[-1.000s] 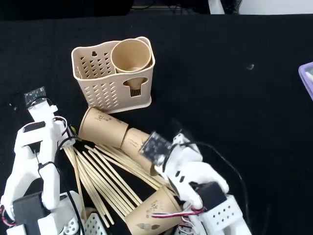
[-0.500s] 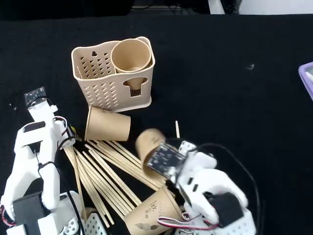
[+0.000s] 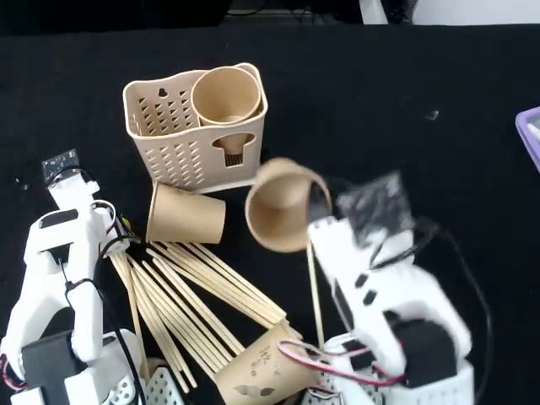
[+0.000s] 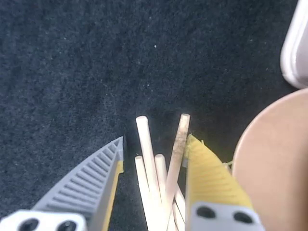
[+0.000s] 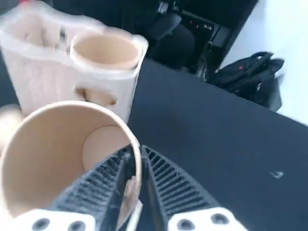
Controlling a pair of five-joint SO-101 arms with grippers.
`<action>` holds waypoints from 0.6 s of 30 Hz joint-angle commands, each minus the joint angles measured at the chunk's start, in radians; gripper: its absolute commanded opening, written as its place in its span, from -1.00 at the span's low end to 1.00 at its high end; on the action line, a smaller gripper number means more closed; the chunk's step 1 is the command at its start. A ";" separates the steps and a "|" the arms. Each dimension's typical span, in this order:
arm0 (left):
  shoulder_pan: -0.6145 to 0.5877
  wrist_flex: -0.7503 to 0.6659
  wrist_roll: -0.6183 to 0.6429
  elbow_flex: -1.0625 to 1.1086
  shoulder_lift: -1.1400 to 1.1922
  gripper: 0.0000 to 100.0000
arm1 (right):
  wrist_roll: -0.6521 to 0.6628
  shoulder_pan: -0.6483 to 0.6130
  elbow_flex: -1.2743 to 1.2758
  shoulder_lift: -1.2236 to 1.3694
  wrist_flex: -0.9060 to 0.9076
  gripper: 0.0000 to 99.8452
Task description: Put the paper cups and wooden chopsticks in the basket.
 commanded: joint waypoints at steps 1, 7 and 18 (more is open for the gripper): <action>-0.010 -0.009 0.000 -0.010 -0.032 -0.59 | -0.135 0.011 -0.328 0.229 -0.029 -0.98; -0.010 -0.009 0.000 -0.010 -0.032 -0.59 | -0.176 0.005 -0.757 0.634 -0.028 -0.98; -0.008 -0.011 0.000 -0.012 -0.032 -0.59 | -0.170 -0.086 -1.259 1.239 -0.012 -0.98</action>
